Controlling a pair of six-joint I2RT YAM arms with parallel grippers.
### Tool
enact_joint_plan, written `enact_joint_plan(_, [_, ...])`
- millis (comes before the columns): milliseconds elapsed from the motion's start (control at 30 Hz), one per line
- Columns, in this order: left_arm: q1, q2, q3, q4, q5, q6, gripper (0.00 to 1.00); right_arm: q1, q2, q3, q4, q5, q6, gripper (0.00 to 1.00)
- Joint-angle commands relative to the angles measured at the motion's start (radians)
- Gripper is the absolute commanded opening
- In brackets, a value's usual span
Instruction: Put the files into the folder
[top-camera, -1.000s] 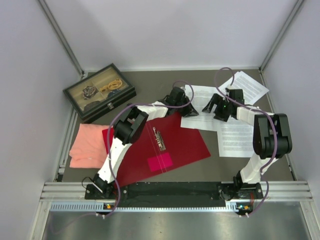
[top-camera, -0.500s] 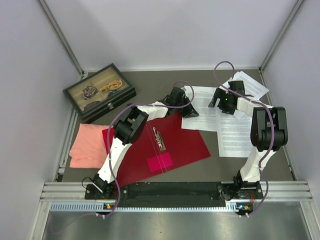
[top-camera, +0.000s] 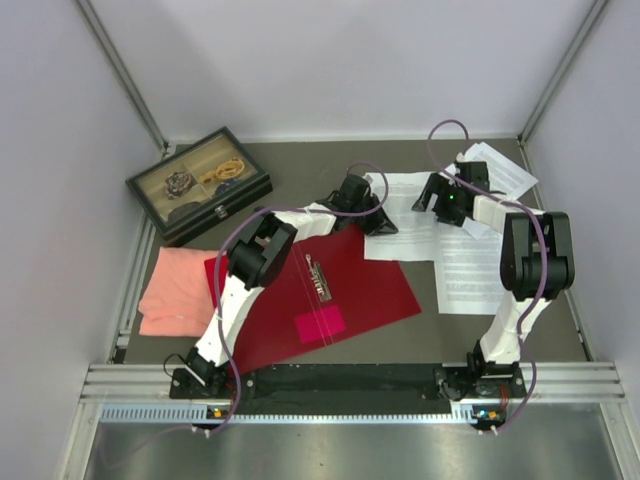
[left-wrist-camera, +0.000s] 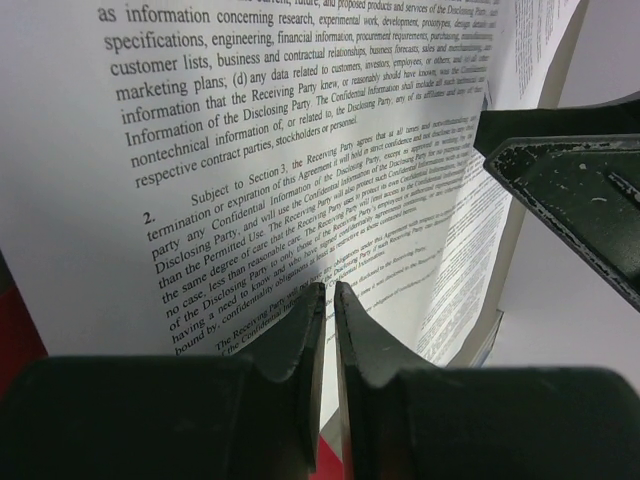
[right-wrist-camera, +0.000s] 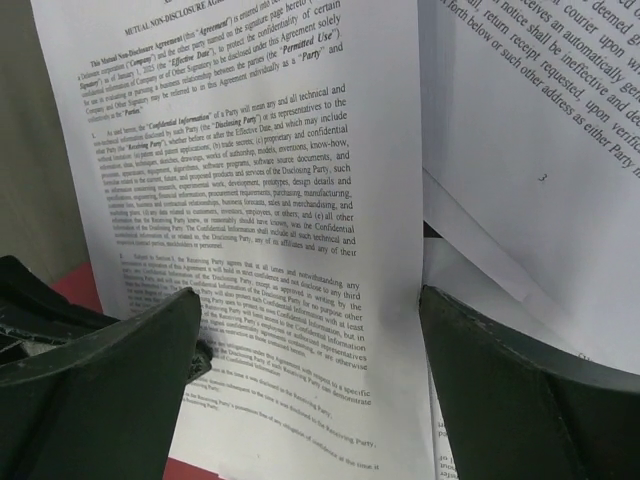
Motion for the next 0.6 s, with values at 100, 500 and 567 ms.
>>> enact_joint_plan(100, [-0.003,0.054,-0.016,-0.074,0.004,0.019,0.14,0.011,0.007,-0.080,0.078,-0.201,0.099,0.90])
enact_joint_plan(500, [0.003,0.054,-0.013,-0.077,0.021,0.024,0.14,0.006,-0.076,-0.172,0.282,-0.486,0.211,0.91])
enact_joint_plan(567, [0.003,0.051,-0.013,-0.078,0.024,0.025,0.14,0.006,-0.097,-0.178,0.294,-0.497,0.209,0.91])
